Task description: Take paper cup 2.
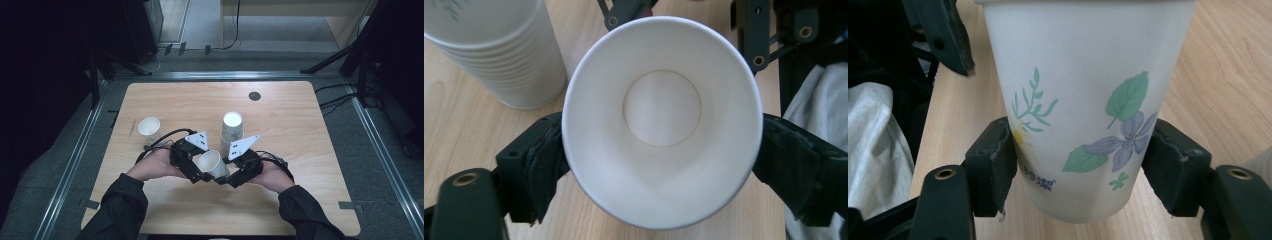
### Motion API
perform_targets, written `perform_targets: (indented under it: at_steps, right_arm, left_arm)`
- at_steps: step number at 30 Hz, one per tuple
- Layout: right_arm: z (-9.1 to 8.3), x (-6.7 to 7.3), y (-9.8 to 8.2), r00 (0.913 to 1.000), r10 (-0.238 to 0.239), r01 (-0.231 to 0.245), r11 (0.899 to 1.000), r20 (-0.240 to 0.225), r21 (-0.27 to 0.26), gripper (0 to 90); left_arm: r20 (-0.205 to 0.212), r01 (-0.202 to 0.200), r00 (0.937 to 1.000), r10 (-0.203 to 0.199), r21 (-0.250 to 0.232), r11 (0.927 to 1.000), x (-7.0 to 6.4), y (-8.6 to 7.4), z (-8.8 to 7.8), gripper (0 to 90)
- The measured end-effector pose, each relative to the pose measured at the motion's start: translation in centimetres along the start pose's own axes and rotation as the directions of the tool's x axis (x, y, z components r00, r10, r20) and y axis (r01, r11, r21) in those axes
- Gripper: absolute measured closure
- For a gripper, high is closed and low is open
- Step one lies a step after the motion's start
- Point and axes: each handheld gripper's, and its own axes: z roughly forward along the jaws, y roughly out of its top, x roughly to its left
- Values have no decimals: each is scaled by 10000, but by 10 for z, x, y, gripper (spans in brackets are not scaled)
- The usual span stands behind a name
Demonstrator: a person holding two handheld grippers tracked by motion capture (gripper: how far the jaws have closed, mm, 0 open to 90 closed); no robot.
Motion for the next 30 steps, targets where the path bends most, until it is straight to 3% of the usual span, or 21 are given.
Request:
perform_targets:
  at_steps: [4, 9, 13, 16, 21, 30]
  right_arm:
    - [-5, -1, 1, 10000, 34, -34, 9998, 24, -219, 342]
    - [-9, 0, 1, 10000, 30, -29, 9995, 25, -323, 342]
    - [-10, 0, 2, 10000, 81, -83, 9989, -49, -471, 341]
    - [-11, 0, 3, 9999, 109, -114, 9984, -85, -545, 342]
    - [-11, 0, 4, 9999, 119, -121, 9984, -38, -551, 341]
    - [-9, 0, 4, 9998, 171, -179, 9979, -134, -621, 341]
  left_arm:
    - [-131, 186, 9997, -192, -485, 9986, 0, -6, -4, 106]
    - [-107, 655, 9977, -674, -1279, 9896, -1, -17, -5, 125]
    - [6, 887, 9960, -896, -1511, 9845, 0, -19, -1, 128]
    - [321, 1112, 9937, -1069, -1955, 9744, 1, -21, 3, 133]
    - [474, 1280, 9917, -1199, -2502, 9597, 1, -19, 5, 148]
    - [222, 1082, 9941, -1061, -2570, 9603, -1, -19, 6, 223]
